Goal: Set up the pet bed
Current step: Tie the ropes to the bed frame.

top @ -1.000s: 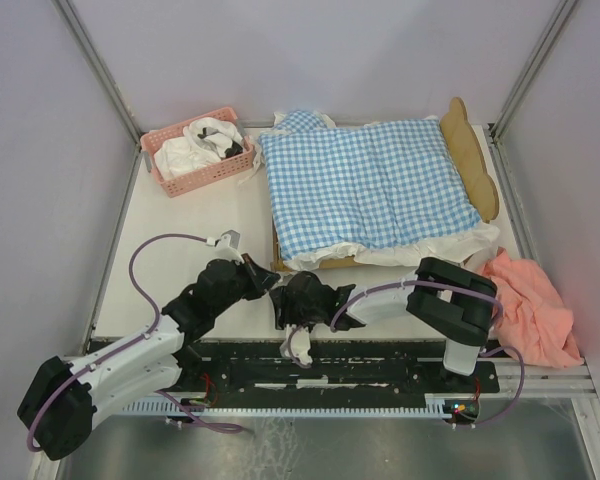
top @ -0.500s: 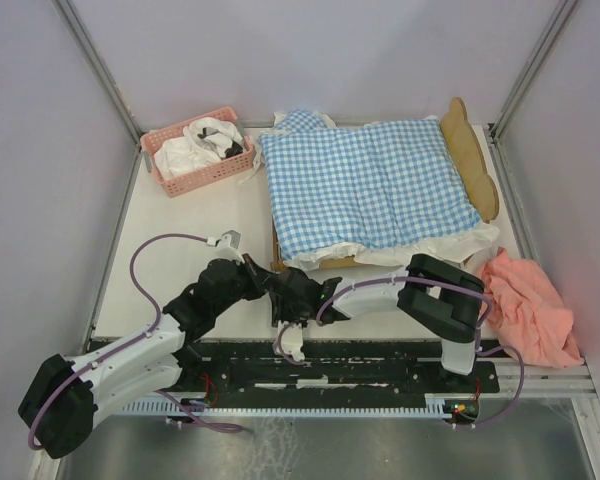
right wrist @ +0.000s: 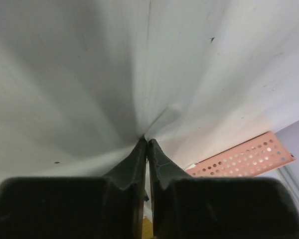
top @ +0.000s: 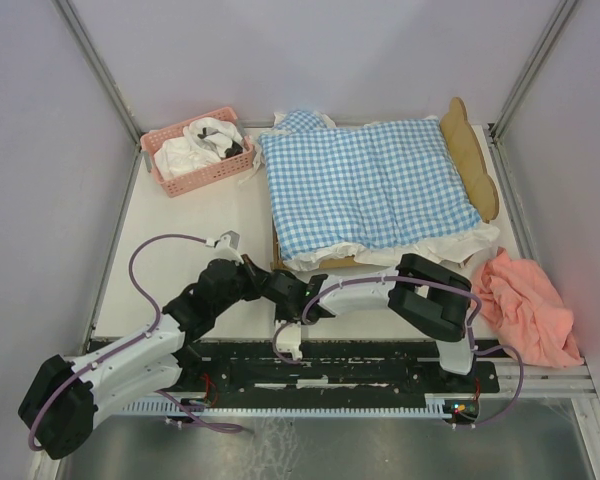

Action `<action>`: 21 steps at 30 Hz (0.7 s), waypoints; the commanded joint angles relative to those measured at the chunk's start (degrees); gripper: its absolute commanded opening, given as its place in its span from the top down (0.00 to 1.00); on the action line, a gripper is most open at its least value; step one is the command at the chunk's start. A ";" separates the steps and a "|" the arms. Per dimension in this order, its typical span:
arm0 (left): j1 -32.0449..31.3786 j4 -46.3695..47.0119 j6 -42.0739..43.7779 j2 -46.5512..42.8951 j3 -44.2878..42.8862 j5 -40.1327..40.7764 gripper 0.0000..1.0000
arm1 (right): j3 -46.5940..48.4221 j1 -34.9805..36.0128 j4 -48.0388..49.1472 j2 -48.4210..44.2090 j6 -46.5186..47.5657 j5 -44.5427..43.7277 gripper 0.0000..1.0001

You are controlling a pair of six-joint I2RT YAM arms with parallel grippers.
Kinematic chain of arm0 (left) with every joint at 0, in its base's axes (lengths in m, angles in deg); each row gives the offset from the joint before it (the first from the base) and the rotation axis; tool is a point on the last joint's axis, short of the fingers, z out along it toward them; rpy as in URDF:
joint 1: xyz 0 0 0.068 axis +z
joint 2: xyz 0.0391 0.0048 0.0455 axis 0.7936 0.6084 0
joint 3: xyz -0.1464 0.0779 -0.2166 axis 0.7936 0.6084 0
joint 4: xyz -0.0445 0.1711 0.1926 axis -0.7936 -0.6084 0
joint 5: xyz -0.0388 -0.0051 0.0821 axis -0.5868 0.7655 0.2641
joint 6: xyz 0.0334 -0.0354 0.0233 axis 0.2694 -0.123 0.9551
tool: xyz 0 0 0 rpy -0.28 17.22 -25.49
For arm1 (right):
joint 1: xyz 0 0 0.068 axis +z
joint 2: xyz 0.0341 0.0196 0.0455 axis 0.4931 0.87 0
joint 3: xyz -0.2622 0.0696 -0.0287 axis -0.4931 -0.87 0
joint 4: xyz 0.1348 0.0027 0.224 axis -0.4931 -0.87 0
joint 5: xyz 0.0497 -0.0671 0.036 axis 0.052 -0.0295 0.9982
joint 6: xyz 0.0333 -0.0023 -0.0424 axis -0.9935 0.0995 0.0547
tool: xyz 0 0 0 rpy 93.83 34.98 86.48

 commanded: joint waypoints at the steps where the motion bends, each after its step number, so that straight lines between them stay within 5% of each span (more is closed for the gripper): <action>1: 0.27 2.20 -0.08 -1.38 -1.62 -0.20 0.97 | 0.94 0.51 -8.42 2.72 -1.48 -0.80 0.96; 11: 0.34 1.14 0.25 -2.65 -0.98 0.92 0.97 | -1.55 0.42 -1.15 -0.98 -11.19 6.62 0.98; 21: 0.56 -0.64 0.89 -3.60 -1.24 2.17 0.97 | -9.30 -1.15 14.49 -8.41 -38.25 12.59 0.98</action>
